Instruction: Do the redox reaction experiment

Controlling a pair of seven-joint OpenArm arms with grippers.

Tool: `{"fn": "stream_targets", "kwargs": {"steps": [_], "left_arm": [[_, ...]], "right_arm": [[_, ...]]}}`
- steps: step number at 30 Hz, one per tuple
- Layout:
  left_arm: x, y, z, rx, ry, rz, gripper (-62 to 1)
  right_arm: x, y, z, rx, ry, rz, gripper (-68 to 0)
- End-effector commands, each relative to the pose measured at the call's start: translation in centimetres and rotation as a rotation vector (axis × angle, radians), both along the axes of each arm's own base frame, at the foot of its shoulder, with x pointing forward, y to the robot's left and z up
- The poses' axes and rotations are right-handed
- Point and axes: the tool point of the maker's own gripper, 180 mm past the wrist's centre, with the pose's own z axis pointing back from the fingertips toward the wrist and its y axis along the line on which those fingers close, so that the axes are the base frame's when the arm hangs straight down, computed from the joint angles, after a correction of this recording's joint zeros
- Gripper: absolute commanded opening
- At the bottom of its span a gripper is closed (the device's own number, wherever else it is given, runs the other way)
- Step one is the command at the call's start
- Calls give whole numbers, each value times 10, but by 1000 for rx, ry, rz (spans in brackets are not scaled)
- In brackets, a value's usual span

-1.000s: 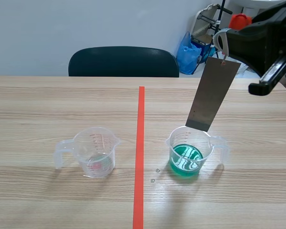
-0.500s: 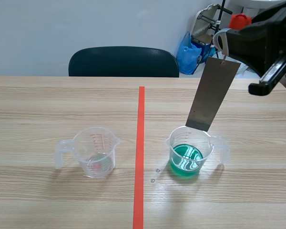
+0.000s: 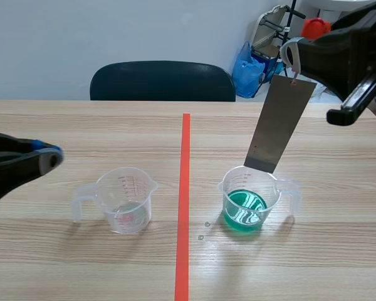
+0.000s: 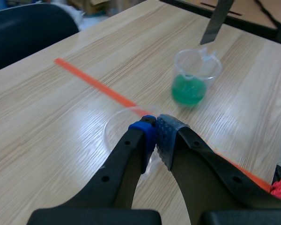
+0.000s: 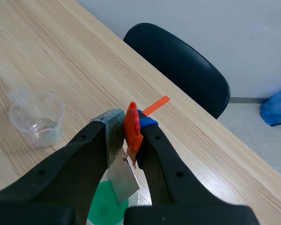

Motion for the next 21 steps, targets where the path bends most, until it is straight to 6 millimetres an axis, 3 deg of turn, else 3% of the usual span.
{"fn": "stream_targets", "kwargs": {"steps": [1,11,21], "left_arm": [[7,-17,6,-27,-23,-14,-583],[25,-115,-16,-56,15,-163,-583],[44,-174,-45,-61,79,-193,-583]], "right_arm": [[0,3,11,15,-35,12,-656],[0,3,11,16,-35,11,-656],[0,3,11,16,-35,11,-656]]}}
